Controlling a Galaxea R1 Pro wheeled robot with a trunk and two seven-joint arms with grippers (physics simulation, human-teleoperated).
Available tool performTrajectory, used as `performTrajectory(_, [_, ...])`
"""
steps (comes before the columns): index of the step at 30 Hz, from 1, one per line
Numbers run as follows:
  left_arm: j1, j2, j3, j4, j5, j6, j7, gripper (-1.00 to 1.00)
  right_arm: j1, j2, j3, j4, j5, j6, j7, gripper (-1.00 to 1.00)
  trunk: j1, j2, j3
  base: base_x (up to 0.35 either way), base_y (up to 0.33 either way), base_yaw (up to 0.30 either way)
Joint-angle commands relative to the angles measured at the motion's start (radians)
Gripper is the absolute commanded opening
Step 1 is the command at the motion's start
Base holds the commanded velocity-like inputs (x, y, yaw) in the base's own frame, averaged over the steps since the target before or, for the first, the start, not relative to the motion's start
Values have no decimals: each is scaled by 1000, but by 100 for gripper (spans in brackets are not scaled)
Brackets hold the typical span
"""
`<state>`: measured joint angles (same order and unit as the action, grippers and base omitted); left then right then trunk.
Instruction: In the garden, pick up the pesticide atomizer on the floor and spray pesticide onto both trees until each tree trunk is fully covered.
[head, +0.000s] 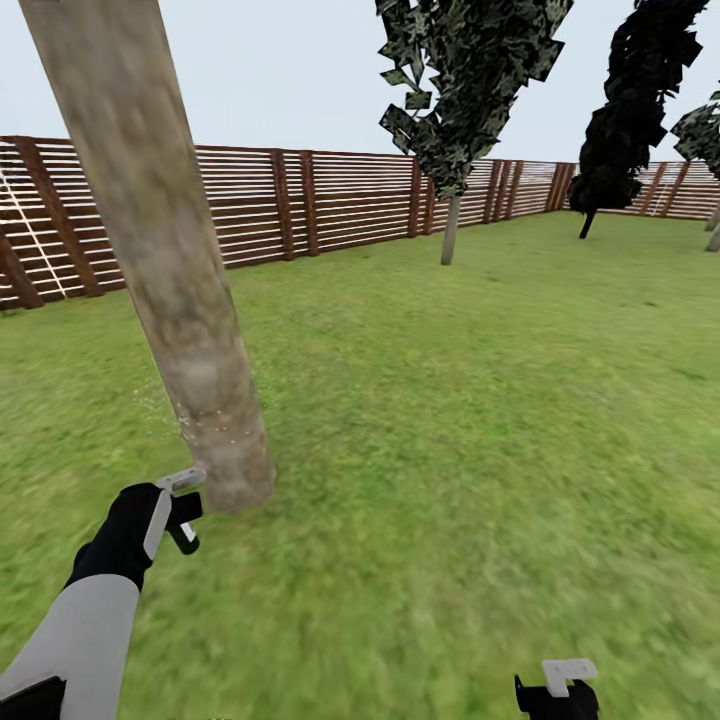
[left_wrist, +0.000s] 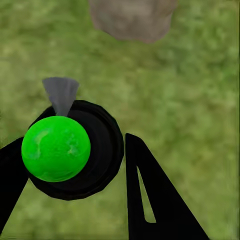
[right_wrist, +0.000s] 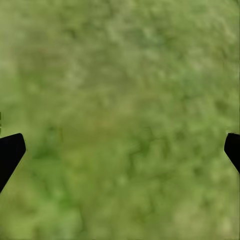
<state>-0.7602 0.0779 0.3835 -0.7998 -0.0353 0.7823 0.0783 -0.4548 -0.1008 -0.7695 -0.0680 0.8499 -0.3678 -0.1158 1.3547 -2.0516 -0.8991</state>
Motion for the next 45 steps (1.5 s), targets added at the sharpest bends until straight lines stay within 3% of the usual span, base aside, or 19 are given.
performTrajectory(1, [-1,-2,4,-3,-3,5,-1,-100,-1,0,-6,2,11,-3,-5,100,0,0,-1,37,-49,276])
performTrajectory(4, [-17,-1,-3,-14,31,8,4,-100,-1,0,-7,2,11,-3,-5,100,0,0,-1,10,-13,227])
performTrajectory(8, [-76,-4,-1,-2,39,12,10,-100,-1,-3,-7,2,11,-3,-5,100,0,0,-1,1,-1,25])
performTrajectory(25, [-79,-6,1,-18,40,11,8,-100,-1,-1,-6,2,11,-3,-5,100,0,0,-1,112,-170,3])
performTrajectory(36, [-80,-6,1,-18,40,11,8,-100,-1,0,-6,2,11,-3,-5,100,0,0,-1,0,-274,220])
performTrajectory(45, [-79,-6,1,-18,40,11,8,-100,-1,0,-7,2,11,-3,-5,100,0,0,-1,42,-262,17])
